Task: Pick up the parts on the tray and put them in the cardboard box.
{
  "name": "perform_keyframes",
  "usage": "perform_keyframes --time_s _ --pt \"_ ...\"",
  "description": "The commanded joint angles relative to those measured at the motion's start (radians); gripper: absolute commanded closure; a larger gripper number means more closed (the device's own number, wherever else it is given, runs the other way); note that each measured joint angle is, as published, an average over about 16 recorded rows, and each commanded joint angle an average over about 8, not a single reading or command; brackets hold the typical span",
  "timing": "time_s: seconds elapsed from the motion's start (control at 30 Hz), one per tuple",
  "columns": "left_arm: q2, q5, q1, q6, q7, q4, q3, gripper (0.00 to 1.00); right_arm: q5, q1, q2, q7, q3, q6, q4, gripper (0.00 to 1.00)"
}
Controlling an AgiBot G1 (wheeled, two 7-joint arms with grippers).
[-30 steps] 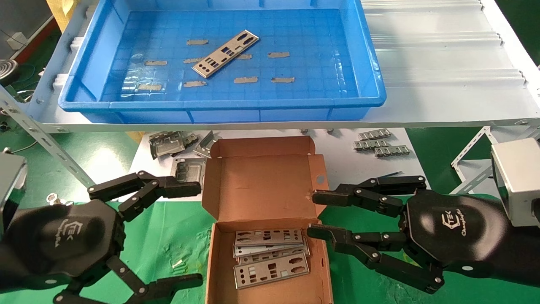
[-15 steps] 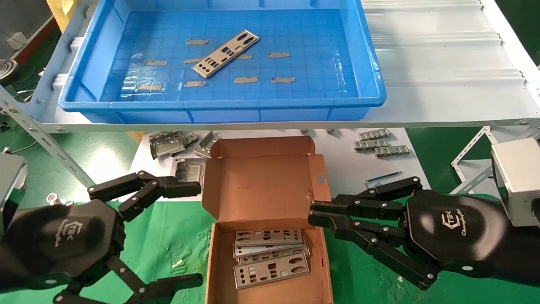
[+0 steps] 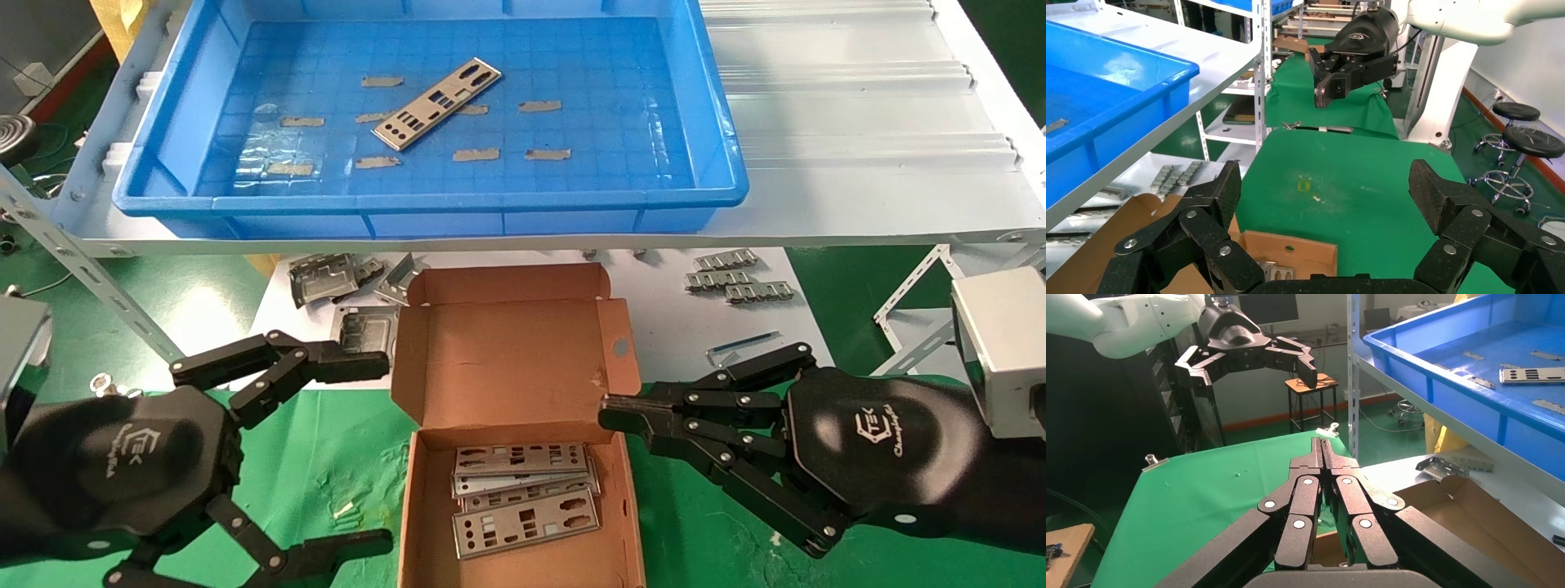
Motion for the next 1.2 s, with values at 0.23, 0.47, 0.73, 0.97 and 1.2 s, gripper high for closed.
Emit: perform_keyframes --time_s 0.23,0.47,0.73,0.97,1.2 --pt "0.071 0.107 -0.161 -0.107 -0.035 0.036 0.027 0.0 0.0 0.0 0.0 0.0 0.0 0.0 0.0 1.0" --pt "0.26 0.349 -0.464 -0.221 -0.133 0.267 0.158 0.0 0.0 0.0 0.0 0.0 0.0 0.0 0.0 1.0" --pt "0.487 0.577 -0.74 -0.307 -0.141 0.665 0.288 0.0 0.0 0.0 0.0 0.0 0.0 0.0 0.0 1.0" --pt "0.63 0.695 -0.874 -0.426 -0.102 0.965 0.35 0.0 0.0 0.0 0.0 0.0 0.0 0.0 0.0 1.0" --pt "0.713 0.717 -0.908 -0.57 -0.086 1.121 0.357 0.01 0.0 0.0 0.0 0.0 0.0 0.0 0.0 0.25"
